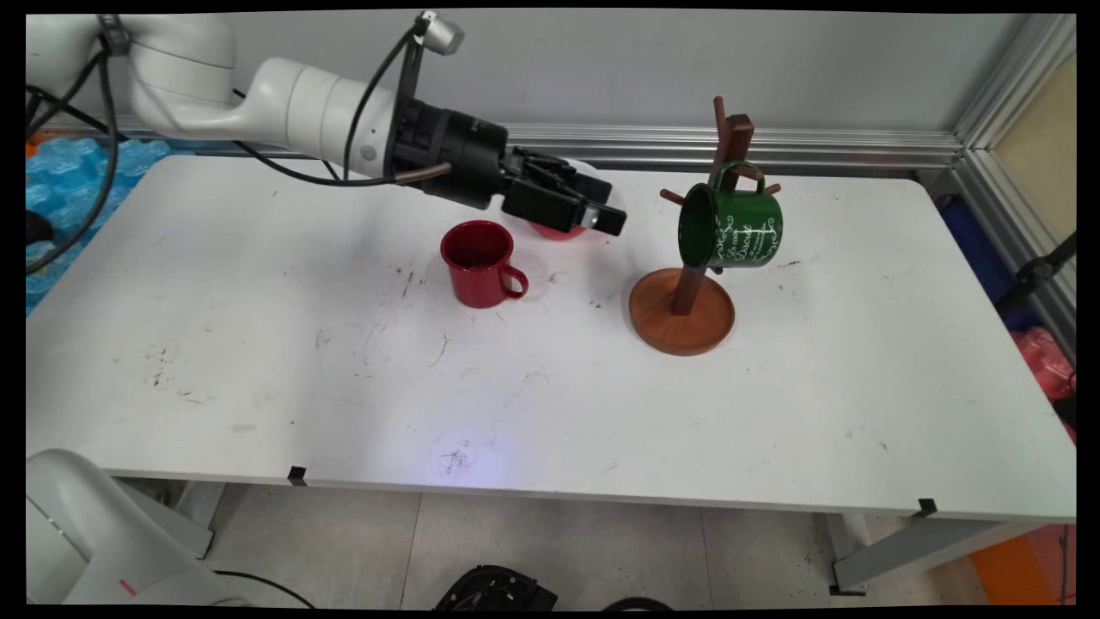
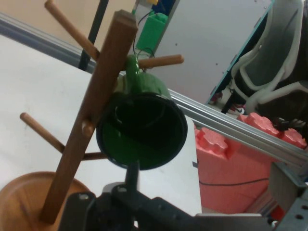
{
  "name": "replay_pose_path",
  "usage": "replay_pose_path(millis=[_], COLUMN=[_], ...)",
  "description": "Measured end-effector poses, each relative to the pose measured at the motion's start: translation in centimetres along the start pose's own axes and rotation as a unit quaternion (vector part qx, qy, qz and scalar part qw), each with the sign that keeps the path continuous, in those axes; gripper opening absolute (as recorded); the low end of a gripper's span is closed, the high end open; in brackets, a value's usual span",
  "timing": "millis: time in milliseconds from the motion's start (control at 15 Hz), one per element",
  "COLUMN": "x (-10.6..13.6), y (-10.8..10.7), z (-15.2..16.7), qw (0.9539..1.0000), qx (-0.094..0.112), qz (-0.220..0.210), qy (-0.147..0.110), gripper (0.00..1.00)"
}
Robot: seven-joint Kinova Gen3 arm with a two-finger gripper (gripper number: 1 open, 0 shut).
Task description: Pick up the green mug from the rack
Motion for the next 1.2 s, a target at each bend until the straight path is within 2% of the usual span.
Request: replay_pose_path(millis=[400, 1200], x=[0.0, -0.1], y=[0.5, 0.9], z=[2.0, 5.9], qw=[0.9999, 0.9998], qx=[-0.004, -0.007], qz=[0.008, 0.018], qy=[0.007, 0.005], gripper=[1.0, 1.0])
